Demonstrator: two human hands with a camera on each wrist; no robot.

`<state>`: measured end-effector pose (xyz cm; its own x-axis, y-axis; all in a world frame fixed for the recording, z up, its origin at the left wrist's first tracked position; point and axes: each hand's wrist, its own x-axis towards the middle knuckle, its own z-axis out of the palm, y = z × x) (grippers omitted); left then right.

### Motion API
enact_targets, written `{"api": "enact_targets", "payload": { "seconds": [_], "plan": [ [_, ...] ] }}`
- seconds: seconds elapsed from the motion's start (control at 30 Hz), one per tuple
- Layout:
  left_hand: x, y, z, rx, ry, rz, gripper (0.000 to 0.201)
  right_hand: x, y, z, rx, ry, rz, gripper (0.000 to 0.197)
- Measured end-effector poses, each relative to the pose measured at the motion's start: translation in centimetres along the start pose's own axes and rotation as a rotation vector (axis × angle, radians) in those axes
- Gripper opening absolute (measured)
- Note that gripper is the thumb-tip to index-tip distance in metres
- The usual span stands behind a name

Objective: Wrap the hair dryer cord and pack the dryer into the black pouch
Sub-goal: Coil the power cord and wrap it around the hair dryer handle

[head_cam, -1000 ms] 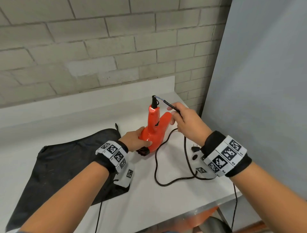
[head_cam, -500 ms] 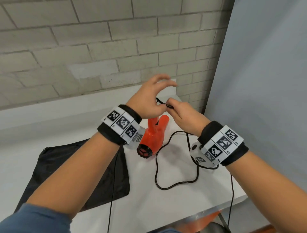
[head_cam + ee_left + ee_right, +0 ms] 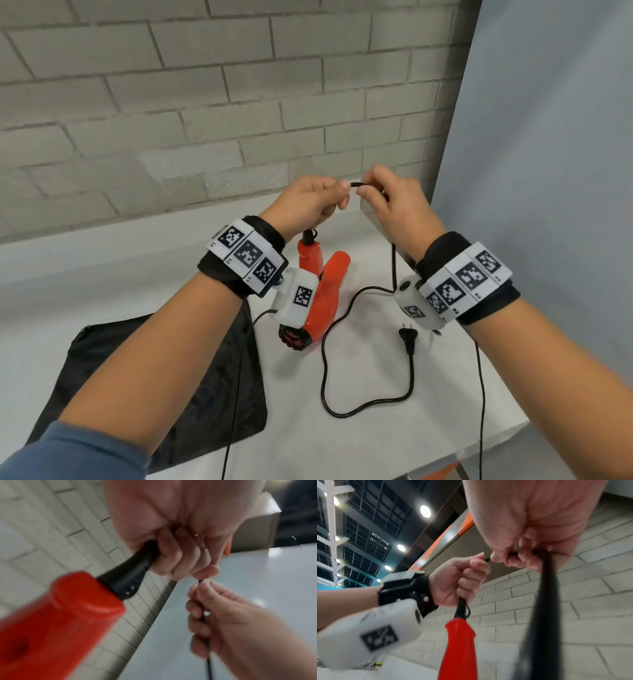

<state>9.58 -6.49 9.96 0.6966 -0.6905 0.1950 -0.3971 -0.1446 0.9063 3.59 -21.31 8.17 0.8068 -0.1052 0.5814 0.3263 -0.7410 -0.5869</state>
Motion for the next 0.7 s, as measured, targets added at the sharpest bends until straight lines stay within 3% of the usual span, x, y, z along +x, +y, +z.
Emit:
{"api": "enact_targets", "payload": {
  "seconds": [0.1,0.17,0.3,0.43,0.53,0.63,0.7],
  "plan": [
    [0.4,0.0,-0.1,-0.281,0.055,-0.077,0.039,-0.5,0.2,2.3,0.015,-0.080,0.052,0.027],
    [0.7,-0.1,-0.3,-0.397,0.111,-0.101,0.038,-1.3,0.2,3.8,-0.017,-0.211,0.145,0.042],
    [1.0,-0.7,-0.6,-0.512,0.169,-0.103,0.036,-3.6,0.7,6.2,-0.050,-0.435,0.258,0.054],
    [1.2,-1.2,-0.8,-0.500,0.235,-0.054,0.028,-5.4,1.0,7.0,-0.054,-0.525,0.294,0.050],
    [1.3,-1.6,-0.9,-0.518,0.302,-0.069,0.029,-6.4,0.3,6.0,-0.174,-0.505,0.209,0.043],
    [1.2,-1.3,-0.8,-0.521,0.309,-0.094,0.034,-6.7,-0.4,4.8,-0.424,-0.432,-0.006,0.032],
    [1.3,-1.4,-0.5,-0.484,0.292,-0.089,0.034,-6.2,-0.9,4.1,-0.515,-0.311,-0.168,0.027]
  ]
}}
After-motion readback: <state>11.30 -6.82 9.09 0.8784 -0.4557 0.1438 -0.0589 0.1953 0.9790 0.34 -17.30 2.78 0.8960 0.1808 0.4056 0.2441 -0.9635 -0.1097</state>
